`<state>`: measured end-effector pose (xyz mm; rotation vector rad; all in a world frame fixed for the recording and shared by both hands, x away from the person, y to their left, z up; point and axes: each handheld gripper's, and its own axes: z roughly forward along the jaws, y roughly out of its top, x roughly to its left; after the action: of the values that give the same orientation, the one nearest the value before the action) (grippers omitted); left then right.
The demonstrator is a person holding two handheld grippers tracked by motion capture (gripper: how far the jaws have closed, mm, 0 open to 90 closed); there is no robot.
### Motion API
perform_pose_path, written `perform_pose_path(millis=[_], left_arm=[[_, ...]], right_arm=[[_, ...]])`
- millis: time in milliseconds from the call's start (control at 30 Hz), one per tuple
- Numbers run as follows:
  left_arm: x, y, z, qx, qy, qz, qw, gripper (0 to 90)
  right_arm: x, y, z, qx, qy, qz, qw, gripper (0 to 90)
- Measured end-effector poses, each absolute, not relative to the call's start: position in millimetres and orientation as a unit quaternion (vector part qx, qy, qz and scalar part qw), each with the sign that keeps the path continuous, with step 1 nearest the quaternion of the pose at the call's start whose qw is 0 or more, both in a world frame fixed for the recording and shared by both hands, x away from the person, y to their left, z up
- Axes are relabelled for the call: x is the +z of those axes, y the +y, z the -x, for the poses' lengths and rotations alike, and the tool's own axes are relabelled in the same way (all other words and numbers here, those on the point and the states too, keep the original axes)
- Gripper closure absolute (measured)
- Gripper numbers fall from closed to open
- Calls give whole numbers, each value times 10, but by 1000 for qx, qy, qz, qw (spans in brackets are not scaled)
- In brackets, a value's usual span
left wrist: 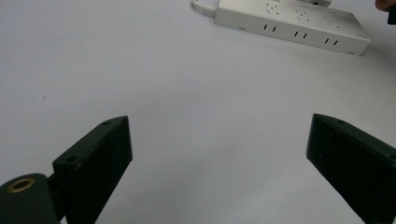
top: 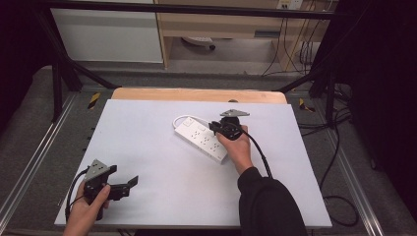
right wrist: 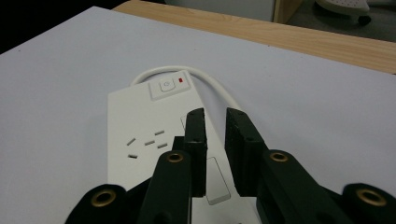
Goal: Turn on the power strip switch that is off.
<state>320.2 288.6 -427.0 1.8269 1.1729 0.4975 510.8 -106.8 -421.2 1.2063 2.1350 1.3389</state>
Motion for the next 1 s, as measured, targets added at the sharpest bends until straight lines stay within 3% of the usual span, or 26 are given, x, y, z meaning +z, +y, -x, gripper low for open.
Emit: perform_pose_path(millis=[200, 1000], left_arm=[[-4272, 2884, -3203, 200, 472, -737, 440, 68], [-4281, 2877, -3204, 200, 473, -738, 438, 68]], right_arm=[[-4177, -1103, -5105, 472, 751, -428, 175, 683], [-3994, -1243, -5092, 473, 732, -458, 176, 119]])
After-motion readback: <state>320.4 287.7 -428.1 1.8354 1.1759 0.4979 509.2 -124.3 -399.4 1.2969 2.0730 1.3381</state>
